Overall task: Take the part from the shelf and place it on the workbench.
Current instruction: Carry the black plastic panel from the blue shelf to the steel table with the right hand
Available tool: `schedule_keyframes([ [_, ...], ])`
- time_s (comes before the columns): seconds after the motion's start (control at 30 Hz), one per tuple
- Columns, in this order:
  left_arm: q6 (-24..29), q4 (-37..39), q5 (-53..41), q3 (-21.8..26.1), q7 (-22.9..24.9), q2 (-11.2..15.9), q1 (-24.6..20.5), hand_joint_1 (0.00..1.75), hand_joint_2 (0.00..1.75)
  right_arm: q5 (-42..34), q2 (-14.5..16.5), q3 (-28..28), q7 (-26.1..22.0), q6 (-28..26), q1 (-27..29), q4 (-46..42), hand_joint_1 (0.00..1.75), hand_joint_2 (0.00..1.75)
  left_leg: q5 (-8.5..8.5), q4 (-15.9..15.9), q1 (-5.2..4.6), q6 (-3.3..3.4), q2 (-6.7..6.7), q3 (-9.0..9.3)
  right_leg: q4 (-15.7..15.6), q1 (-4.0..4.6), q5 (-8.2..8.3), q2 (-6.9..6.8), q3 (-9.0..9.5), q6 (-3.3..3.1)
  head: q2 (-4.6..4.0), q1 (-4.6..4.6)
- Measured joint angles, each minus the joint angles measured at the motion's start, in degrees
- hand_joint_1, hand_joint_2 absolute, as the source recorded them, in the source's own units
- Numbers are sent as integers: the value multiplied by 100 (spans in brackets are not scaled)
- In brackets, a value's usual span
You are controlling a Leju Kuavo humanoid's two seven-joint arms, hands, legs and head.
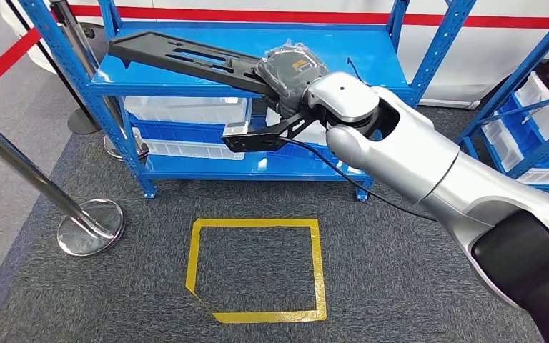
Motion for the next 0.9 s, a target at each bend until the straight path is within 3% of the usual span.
schedule_keyframes([
  [0.03,5,0,0,0,8,0,-3,0,175,3,1,-1,0,-3,-1,2,175,175,44,16,-24,2,-45,-64,-276,30,151,46,242,-73,0,0],
  [0.1,11,1,0,1,17,-30,-10,0,175,8,3,-1,0,-9,-15,3,175,175,136,31,-38,-8,-124,-166,-1025,79,212,232,759,-258,0,-10],
  [0.17,15,-2,0,2,22,-51,-14,0,175,18,8,-1,2,-21,-32,7,175,175,249,9,3,-62,-187,-235,-1478,115,146,341,998,-322,0,-12],
  [0.2,16,-5,-1,3,24,-43,-12,0,175,26,11,-2,1,-30,-38,9,175,175,310,-17,22,-96,-220,-251,-1567,129,179,321,1016,-300,0,-9],
  [0.27,21,-4,-3,8,32,-29,-5,0,175,36,24,-1,-9,-48,-41,11,175,175,295,-32,34,-155,-209,-299,-1690,105,329,221,1001,-277,-1,-1],
  [0.33,25,-4,-12,11,43,-20,-11,0,175,34,41,-2,-21,-67,-45,10,175,175,-105,289,34,-221,-80,-411,-1806,53,482,117,944,-265,-1,-4],
  [0.4,26,-4,-22,12,51,-18,-18,0,175,33,48,-2,-27,-81,-48,9,175,175,-617,975,85,-311,31,-560,-1794,38,590,50,807,-245,-1,-5],
  [0.43,27,-4,-26,14,54,-11,-21,0,175,35,48,-2,-30,-83,-47,9,175,175,-717,1280,116,-359,55,-595,-1768,24,640,21,722,-222,-2,-5],
  [0.47,28,-4,-30,17,57,-3,-23,0,175,41,48,-2,-31,-84,-46,8,175,175,-688,1457,146,-405,69,-568,-1731,5,687,-7,628,-195,-2,-5],
  [0.5,28,-4,-37,21,61,2,-27,0,175,50,48,-2,-32,-85,-46,7,175,175,-551,1450,177,-452,77,-452,-1681,-22,728,-30,527,-160,-2,-6],
  [0.53,29,-4,-46,25,67,6,-32,0,175,61,48,-2,-33,-87,-47,5,175,175,-388,1265,211,-497,82,-247,-1623,-51,763,-49,428,-122,-1,-6],
  [0.6,29,-4,-66,28,77,8,-54,0,175,81,48,-6,-28,-92,-54,-14,175,175,-356,583,241,-556,73,252,-1503,-85,826,-76,248,-35,-1,-6],
  [0.67,30,-4,-78,34,84,11,-69,0,175,91,48,-16,-20,-101,-60,-36,175,175,-497,141,205,-494,52,482,-1467,-84,924,-83,143,52,-1,-3],
  [0.73,30,-4,-86,41,92,17,-63,0,175,99,26,-22,-16,-111,-38,-37,175,175,-420,70,168,-343,50,425,-1520,-97,1051,-79,98,138,-1,2],
  [0.77,30,-4,-90,43,98,19,-61,0,175,104,5,-22,-15,-115,-19,-34,175,175,-346,50,161,-272,63,372,-1501,-109,994,-70,64,168,-1,3],
  [0.8,30,-4,-94,44,104,20,-59,0,175,110,-15,-22,-14,-116,0,-32,175,175,-269,36,159,-195,79,310,-1424,-122,842,-63,22,190,0,4],
  [0.9,29,-4,-104,47,121,22,-56,0,175,118,-46,-22,-3,-120,17,-31,175,175,-36,28,126,-58,119,62,-548,-122,-57,-38,-167,201,-1,5],
])
